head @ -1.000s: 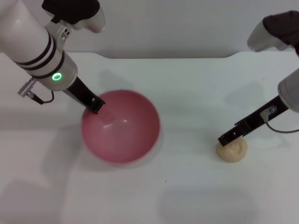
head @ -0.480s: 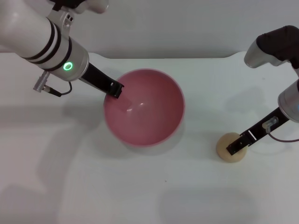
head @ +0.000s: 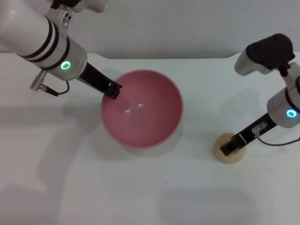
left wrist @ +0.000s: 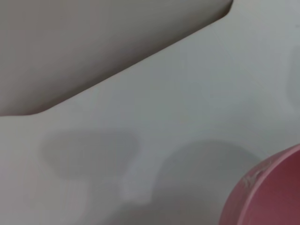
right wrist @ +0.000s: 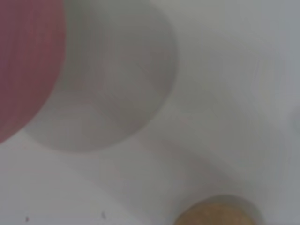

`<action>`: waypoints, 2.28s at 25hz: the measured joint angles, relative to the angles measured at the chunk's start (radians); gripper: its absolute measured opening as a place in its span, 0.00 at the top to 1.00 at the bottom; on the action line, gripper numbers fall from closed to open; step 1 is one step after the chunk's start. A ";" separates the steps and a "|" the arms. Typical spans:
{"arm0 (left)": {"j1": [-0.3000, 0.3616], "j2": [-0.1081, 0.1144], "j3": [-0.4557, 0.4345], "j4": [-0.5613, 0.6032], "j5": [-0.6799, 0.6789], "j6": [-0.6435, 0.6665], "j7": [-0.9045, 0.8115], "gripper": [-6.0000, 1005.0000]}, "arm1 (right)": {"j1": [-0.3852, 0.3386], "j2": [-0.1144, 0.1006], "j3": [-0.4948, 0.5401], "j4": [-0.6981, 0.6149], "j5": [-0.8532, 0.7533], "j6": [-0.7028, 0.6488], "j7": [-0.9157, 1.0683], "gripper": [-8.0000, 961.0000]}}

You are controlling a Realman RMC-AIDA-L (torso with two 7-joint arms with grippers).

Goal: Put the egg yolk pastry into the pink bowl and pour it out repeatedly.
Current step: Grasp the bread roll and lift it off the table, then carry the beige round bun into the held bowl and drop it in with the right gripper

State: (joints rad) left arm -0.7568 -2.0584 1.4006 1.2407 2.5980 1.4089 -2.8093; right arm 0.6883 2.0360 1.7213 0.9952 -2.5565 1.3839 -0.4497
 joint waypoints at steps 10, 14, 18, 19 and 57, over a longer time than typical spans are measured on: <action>-0.018 -0.001 0.050 0.012 0.074 0.045 0.006 0.99 | -0.013 0.007 0.010 0.016 0.007 0.002 -0.051 0.50; -0.034 -0.003 0.069 0.005 0.092 0.070 -0.006 0.99 | -0.015 0.007 0.063 0.040 0.007 0.025 -0.080 0.54; -0.048 -0.002 0.069 -0.003 0.099 0.093 -0.020 0.99 | -0.017 0.007 0.096 0.074 0.008 0.061 -0.100 0.57; -0.050 -0.002 0.070 -0.003 0.101 0.099 -0.023 0.99 | -0.017 0.007 0.102 0.078 0.007 0.070 -0.105 0.58; -0.210 -0.008 0.120 -0.227 -0.012 0.020 -0.068 0.99 | 0.106 0.025 -0.108 0.372 0.196 0.138 0.002 0.52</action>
State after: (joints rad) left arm -0.9664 -2.0659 1.5202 1.0139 2.5864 1.4293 -2.8778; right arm 0.7941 2.0612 1.6131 1.3672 -2.3601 1.5218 -0.4477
